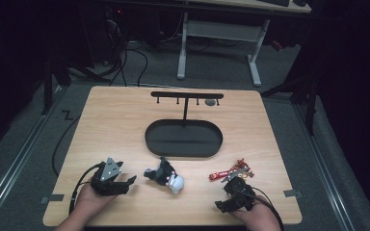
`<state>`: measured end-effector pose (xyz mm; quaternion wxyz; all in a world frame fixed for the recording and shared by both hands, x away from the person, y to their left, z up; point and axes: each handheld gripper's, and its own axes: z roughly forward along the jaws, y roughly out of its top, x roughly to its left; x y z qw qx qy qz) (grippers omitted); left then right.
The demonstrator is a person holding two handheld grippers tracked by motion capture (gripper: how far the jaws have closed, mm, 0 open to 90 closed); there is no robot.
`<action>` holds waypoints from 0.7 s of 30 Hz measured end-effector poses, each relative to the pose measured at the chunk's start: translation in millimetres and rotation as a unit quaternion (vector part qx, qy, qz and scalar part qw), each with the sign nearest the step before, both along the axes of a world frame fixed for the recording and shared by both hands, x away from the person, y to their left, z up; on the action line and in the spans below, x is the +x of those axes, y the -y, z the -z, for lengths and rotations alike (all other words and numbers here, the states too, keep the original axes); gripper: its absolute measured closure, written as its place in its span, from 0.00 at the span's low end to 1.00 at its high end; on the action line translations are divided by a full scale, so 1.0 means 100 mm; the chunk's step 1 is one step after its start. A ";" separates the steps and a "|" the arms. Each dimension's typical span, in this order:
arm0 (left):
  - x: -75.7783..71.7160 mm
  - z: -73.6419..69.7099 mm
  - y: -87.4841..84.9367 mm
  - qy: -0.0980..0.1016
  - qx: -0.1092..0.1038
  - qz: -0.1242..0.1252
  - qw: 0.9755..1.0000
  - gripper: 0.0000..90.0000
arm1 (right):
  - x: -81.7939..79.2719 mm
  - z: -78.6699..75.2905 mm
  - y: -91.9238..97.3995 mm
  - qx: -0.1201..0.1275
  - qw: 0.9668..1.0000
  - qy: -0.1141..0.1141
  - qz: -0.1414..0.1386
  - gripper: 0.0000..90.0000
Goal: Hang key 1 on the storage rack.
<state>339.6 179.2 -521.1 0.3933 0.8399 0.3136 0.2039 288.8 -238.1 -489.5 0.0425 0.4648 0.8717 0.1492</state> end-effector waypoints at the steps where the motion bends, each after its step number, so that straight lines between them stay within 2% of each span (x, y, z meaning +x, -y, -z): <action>1: 0.00 0.00 0.00 0.001 0.001 0.000 1.000 0.30 | 0.02 -0.01 0.03 -0.003 1.000 -0.004 0.005 0.33; 3: -0.01 -0.01 0.00 0.001 0.000 0.000 1.000 0.30 | 0.03 -0.03 0.05 -0.006 1.000 -0.010 0.009 0.33; 4: -0.01 -0.01 0.00 0.001 -0.001 0.000 1.000 0.30 | 0.05 -0.04 0.07 -0.013 1.000 -0.024 0.012 0.33; 6: -0.01 -0.01 0.00 0.004 0.000 0.000 1.000 0.30 | 0.07 -0.06 0.08 -0.030 0.999 -0.041 -0.002 0.33; 7: -0.01 -0.01 0.00 0.003 -0.001 0.000 1.000 0.30 | 0.10 -0.09 0.08 -0.043 0.997 -0.057 -0.008 0.31; 8: -0.01 -0.01 0.00 0.003 -0.001 0.000 1.000 0.30 | 0.10 -0.09 0.08 -0.043 0.997 -0.057 -0.008 0.31; 11: 0.00 -0.01 0.00 0.002 0.003 0.000 1.000 0.30 | 0.13 -0.15 0.07 -0.072 0.995 -0.069 -0.024 0.30; 14: -0.02 0.01 -0.02 -0.004 -0.002 -0.008 1.000 0.30 | 0.17 -0.23 0.09 -0.074 0.994 -0.070 -0.023 0.31; 15: -0.03 0.01 -0.03 -0.007 -0.005 -0.009 1.000 0.30 | 0.16 -0.25 0.09 -0.074 0.995 -0.063 -0.023 0.33; 16: -0.03 0.01 -0.03 -0.007 -0.005 -0.009 1.000 0.30 | 0.17 -0.29 0.10 -0.067 0.996 -0.044 -0.032 0.34; 21: -0.04 0.00 -0.04 -0.003 -0.007 -0.010 1.000 0.30 | 0.21 -0.37 0.16 -0.055 0.998 -0.037 -0.018 0.32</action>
